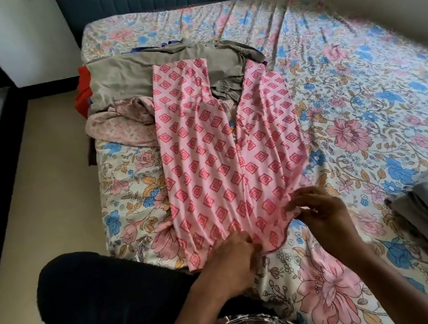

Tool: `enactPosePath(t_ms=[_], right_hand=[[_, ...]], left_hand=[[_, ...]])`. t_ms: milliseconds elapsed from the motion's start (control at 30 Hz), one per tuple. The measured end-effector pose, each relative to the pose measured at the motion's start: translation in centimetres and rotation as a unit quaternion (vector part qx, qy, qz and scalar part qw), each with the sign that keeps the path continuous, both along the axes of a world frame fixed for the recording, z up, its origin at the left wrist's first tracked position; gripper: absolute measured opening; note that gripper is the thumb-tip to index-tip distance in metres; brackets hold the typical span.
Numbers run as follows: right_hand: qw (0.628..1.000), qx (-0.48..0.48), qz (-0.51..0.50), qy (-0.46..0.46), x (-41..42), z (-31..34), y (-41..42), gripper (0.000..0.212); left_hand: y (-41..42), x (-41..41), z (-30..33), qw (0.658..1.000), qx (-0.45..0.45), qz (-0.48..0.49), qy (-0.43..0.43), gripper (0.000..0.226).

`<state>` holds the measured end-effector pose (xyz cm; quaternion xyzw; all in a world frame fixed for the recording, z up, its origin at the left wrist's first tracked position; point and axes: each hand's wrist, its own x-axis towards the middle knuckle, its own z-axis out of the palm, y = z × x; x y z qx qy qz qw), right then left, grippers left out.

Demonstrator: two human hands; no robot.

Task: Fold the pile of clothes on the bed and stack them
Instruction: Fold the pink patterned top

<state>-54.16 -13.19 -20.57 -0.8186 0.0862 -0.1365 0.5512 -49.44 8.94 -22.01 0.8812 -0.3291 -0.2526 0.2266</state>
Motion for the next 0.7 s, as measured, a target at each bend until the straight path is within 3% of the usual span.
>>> enactPosePath(t_ms=[133, 267, 367, 500, 700], right_hand=[[0.969, -0.187, 0.151, -0.063, 4.3, 1.5, 2.3, 0.050], [0.895, -0.319, 0.302, -0.076, 8.2, 3.2, 5.1, 0.028], [0.819, -0.392, 0.417, -0.029, 11.3, 3.5, 7.5, 0.021], [0.749, -0.375, 0.543, 0.056, 14.5, 3.5, 11.5, 0.019], [0.708, -0.365, 0.595, 0.110, 16.1, 1.7, 15.7, 0.022]], left_hand=[[1.0, 0.9, -0.2, 0.999, -0.029, -0.018, 0.008, 0.034], [2.6, 1.1, 0.1, 0.986, -0.109, 0.051, 0.117, 0.028], [5.6, 2.2, 0.5, 0.968, -0.163, 0.170, 0.085, 0.015], [10.1, 3.7, 0.9, 0.935, -0.177, 0.308, 0.007, 0.017], [11.5, 4.9, 0.3, 0.933, -0.130, 0.327, 0.075, 0.008]])
